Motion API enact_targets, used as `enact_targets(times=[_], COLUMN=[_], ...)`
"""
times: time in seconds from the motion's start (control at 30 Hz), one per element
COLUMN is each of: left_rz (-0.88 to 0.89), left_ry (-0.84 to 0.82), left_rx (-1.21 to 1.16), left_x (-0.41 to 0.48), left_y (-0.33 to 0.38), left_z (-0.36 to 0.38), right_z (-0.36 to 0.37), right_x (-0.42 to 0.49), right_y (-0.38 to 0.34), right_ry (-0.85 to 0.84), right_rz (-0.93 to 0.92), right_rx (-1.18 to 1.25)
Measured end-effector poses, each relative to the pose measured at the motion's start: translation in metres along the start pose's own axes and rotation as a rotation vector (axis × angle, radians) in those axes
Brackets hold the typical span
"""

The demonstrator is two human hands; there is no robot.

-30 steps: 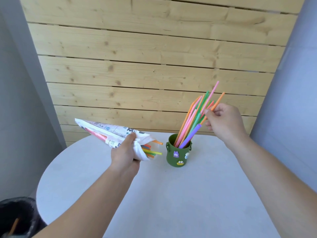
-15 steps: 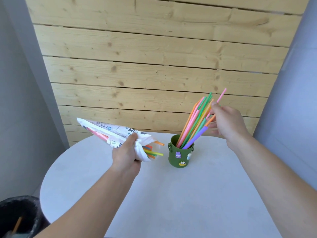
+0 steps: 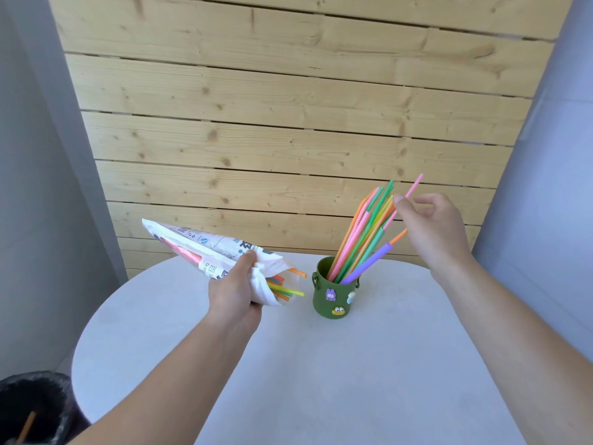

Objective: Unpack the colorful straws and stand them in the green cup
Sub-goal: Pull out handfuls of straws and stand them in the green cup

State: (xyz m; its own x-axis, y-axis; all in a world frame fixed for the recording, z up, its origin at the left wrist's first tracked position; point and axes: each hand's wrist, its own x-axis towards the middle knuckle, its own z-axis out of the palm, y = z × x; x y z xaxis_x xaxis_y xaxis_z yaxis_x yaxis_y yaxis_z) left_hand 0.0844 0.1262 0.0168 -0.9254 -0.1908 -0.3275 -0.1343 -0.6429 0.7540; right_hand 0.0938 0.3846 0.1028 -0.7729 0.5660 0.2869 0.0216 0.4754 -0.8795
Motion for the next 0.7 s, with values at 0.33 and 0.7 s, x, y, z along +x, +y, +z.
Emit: enact_targets(times=[0.33, 0.7], left_rz=[0.075, 0.465], left_ry=[-0.046, -0.182], left_rx=[-0.083, 0.189], left_x=[0.001, -0.044], left_y=[0.02, 0.034], left_z=[0.003, 0.022], right_z=[0.041, 0.093], right_x=[-0.101, -0.131], right_y=[-0.051, -0.035], right_ry=[-0.203, -0.48], right_rz=[-0.159, 0.893], right_rx=[0.309, 1.093])
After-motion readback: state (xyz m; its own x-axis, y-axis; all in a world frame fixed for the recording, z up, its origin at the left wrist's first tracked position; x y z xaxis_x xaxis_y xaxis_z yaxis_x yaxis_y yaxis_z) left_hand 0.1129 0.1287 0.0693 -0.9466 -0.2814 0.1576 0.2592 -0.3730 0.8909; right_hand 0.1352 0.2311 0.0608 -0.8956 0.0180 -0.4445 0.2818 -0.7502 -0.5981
